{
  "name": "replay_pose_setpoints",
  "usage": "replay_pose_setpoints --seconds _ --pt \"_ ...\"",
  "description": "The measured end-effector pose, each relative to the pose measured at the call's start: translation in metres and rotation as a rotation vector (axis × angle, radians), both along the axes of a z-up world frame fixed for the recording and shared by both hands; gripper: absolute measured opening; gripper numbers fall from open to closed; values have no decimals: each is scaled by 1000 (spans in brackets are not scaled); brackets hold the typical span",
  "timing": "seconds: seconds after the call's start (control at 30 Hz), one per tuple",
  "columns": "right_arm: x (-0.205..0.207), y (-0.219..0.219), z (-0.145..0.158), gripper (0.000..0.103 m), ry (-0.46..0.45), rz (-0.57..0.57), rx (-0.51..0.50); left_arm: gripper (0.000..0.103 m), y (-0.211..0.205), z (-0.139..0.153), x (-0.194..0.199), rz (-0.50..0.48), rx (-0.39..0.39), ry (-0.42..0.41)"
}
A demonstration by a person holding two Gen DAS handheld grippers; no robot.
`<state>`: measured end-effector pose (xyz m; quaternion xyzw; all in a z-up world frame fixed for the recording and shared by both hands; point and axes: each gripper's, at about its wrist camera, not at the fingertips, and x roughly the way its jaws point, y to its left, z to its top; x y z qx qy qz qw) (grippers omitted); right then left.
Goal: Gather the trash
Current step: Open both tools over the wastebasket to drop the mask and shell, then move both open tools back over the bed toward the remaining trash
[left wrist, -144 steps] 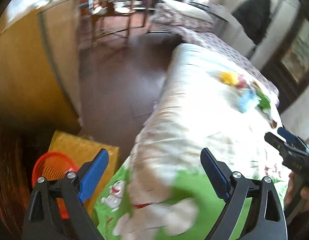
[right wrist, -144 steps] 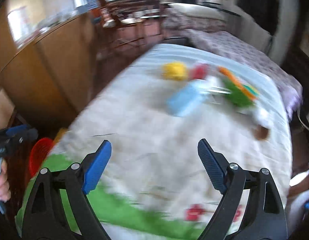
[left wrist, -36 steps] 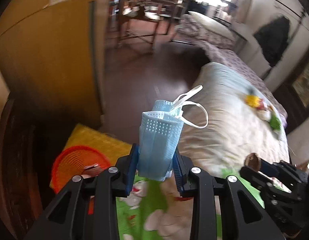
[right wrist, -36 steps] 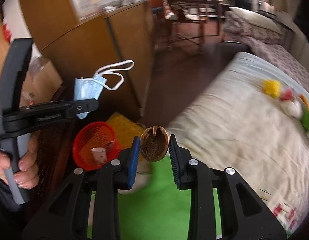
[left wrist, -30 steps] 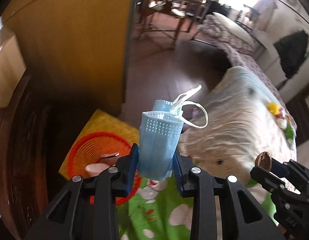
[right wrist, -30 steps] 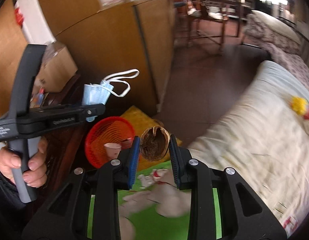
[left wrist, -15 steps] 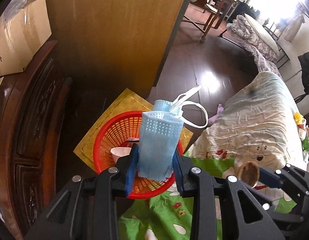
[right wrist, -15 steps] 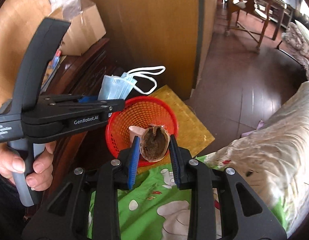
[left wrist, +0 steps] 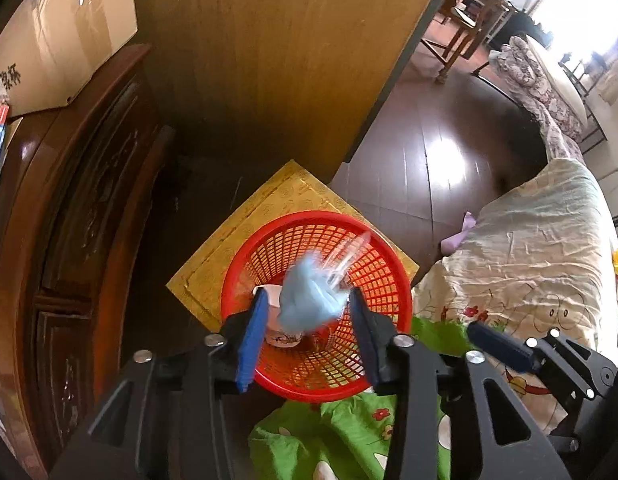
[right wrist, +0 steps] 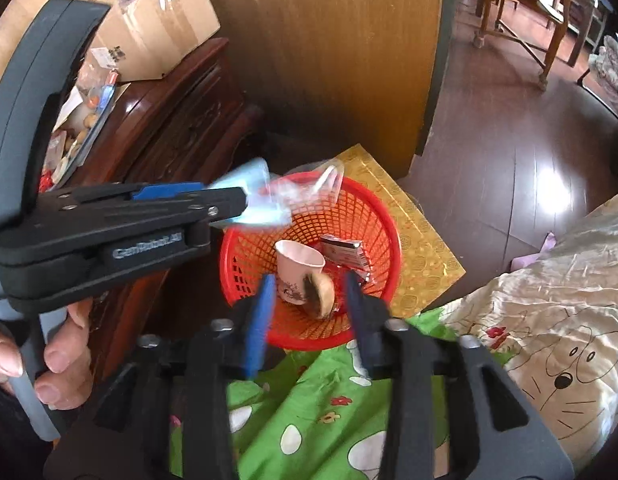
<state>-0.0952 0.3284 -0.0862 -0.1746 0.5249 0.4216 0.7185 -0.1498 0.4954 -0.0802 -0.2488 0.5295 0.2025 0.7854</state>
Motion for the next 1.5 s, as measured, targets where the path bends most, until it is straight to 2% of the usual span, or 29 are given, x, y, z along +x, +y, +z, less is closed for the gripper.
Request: replay_pose_setpoints --seconds 0.03,0.3,0.63,0.83,0.93,1.17,1.37,1.5 --pt "2 -2 -1 48 6 -4 0 51 1 0 0 5 2 0" --pt "12 -17 2 48 28 -62 19 51 -5 3 1 -7 3 1" --pt "18 -45 22 48 28 -119 85 58 -22 25 11 -45 38 -25" --pt "20 -89 50 50 27 -181 194 69 -44 45 22 -86 54 -58" --pt "22 -116 66 53 -6 -222 239 71 -61 52 31 -120 62 -64" --pt "31 -168 80 55 -57 -322 266 74 -105 64 48 -198 84 -71" --pt "40 -215 85 62 -97 -414 279 79 -135 77 59 -246 115 -83" --pt "42 -244 89 78 -138 -493 281 81 -155 81 66 -272 136 -81"
